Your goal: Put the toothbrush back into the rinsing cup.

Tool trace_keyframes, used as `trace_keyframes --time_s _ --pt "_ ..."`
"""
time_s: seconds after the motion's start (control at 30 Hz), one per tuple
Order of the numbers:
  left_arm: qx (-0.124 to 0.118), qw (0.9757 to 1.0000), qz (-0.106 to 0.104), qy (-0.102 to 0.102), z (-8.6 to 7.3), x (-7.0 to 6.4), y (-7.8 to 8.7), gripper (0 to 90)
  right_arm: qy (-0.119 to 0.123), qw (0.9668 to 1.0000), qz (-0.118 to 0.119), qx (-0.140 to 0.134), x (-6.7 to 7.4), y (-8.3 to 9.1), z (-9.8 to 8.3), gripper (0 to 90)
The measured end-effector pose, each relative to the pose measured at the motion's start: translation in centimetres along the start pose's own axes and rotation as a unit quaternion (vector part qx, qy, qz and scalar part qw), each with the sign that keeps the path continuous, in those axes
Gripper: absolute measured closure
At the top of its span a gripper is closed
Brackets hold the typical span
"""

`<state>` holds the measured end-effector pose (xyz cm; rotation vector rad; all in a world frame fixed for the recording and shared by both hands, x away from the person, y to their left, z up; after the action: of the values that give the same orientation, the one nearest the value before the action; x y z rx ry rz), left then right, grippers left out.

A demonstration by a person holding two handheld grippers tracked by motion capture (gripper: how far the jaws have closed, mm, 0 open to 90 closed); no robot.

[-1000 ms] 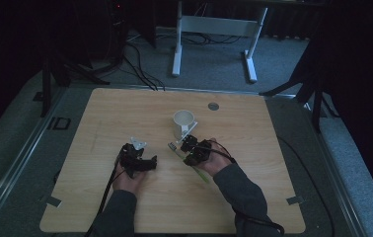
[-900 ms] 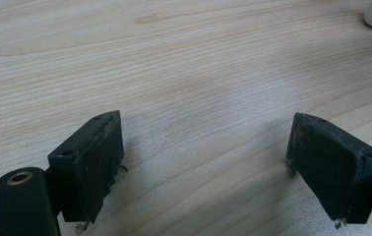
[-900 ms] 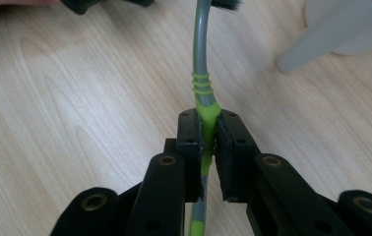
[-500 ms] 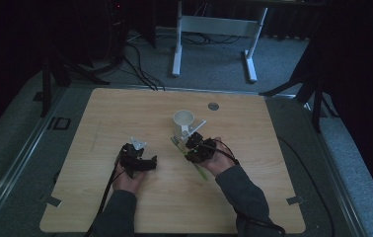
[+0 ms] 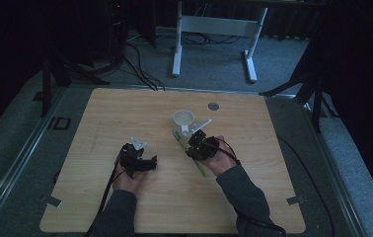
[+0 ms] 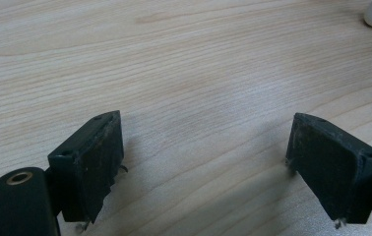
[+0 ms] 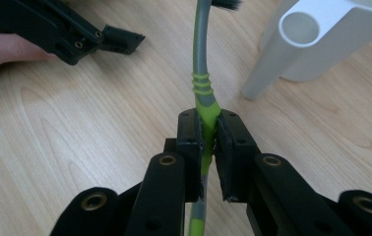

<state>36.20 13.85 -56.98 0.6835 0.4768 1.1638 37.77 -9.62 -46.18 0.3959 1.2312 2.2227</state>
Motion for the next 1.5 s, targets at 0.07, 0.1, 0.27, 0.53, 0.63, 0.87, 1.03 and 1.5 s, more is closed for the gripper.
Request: trace_keyframes --time_s 0.07,0.1,0.27,0.53,0.63,0.87,1.03,1.5 --pt "0.001 1.0000 0.000 0.000 0.0 0.0 0.0 14.6 -0.005 0.9999 -0.002 -0.009 -0.1 0.2 0.0 81.2" --pt "0.001 1.0000 0.000 0.000 0.0 0.0 0.0 14.5 -0.004 0.9999 -0.002 -0.012 -0.1 0.3 0.0 81.2" --pt "0.000 1.0000 0.000 0.000 0.0 0.0 0.0 14.6 -0.007 0.9997 -0.003 -0.023 -0.1 0.5 0.0 81.2" --pt "0.001 1.0000 0.000 0.000 0.0 0.0 0.0 14.5 -0.010 0.9991 -0.005 -0.040 -0.1 0.8 0.0 81.2" --pt "0.000 1.0000 0.000 0.000 0.0 0.0 0.0 14.5 -0.013 0.9988 -0.006 -0.046 -0.1 0.9 0.0 81.2" --pt "0.000 1.0000 0.000 0.000 0.0 0.0 0.0 14.6 -0.016 0.9982 -0.007 -0.056 -0.1 1.1 0.0 81.2" --pt "0.000 1.0000 0.000 0.000 0.0 0.0 0.0 14.5 -0.025 0.9969 -0.010 -0.074 -0.3 1.4 -0.1 81.2" --pt "-0.001 1.0000 0.000 0.001 0.0 0.0 0.0 14.6 -0.030 0.9943 -0.020 -0.100 -0.5 1.8 -0.1 81.2"
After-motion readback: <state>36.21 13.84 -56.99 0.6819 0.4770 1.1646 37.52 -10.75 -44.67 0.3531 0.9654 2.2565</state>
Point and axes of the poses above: each handheld gripper's, and its own axes: y roughly backward along the jaws, z roughly out of its top, x roughly to its left, the point moved 1 cm from there along -y, roughly forward along the jaws, and after that the axes turned 1 degree about -y, right-handed, at the moved point
